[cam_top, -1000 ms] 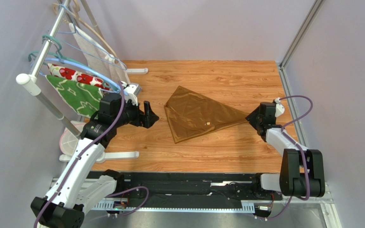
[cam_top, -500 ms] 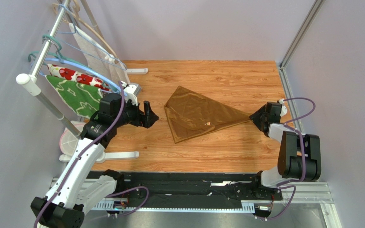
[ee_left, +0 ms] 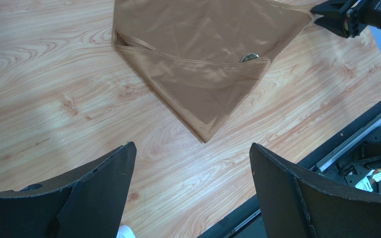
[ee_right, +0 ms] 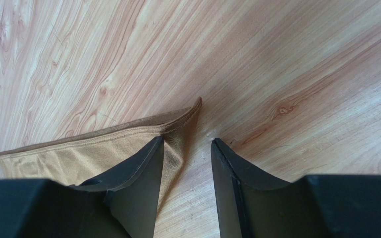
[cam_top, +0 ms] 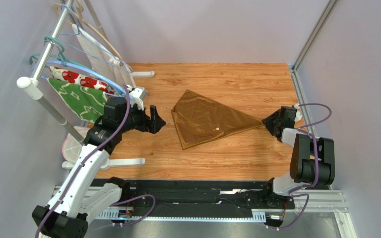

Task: Fold the napkin, place the utensils inside, and roll it up
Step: Fold the napkin

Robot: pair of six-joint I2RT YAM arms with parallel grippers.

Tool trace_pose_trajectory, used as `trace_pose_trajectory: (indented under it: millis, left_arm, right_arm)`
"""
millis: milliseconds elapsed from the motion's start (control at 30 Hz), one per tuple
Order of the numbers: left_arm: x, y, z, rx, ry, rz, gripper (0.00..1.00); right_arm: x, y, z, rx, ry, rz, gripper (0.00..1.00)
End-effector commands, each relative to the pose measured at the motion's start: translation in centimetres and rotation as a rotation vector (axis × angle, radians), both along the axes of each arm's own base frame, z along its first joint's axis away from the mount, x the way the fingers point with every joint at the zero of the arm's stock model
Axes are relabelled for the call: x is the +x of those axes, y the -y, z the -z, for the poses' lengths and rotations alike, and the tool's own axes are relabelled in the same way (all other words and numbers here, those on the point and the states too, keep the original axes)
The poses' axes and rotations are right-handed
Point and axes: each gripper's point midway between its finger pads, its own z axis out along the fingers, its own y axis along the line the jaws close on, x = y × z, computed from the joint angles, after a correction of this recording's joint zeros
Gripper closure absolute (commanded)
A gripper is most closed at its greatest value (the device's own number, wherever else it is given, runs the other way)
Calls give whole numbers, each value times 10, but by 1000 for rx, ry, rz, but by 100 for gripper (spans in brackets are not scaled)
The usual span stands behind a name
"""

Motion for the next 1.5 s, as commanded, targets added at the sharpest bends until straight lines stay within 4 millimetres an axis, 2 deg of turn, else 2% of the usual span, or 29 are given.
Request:
trace_pose_trajectory:
  millis: [0,600,733,933,1200,1467]
  left_arm:
    - [4,0,-9,-14,42,-2,6]
    - [2,1,-11,-20,49,5,6]
    - [2,1,-11,-20,50,6,6]
    - [6,3,0,-12,14,8,6]
    - [5,1,-6,-13,42,4,6]
    - [3,4,-7,-26,36,22,6]
  right_arm:
    - [13,8,-12,-2,46,42,56]
    - [18,13,-6,21,25,80,63]
    - [19,12,1,31,10,80,65]
    - [23,11,5,57,3,66,67]
    - [26,10,7,64,2,63,78]
    - [32,12,0,46,15,49,86]
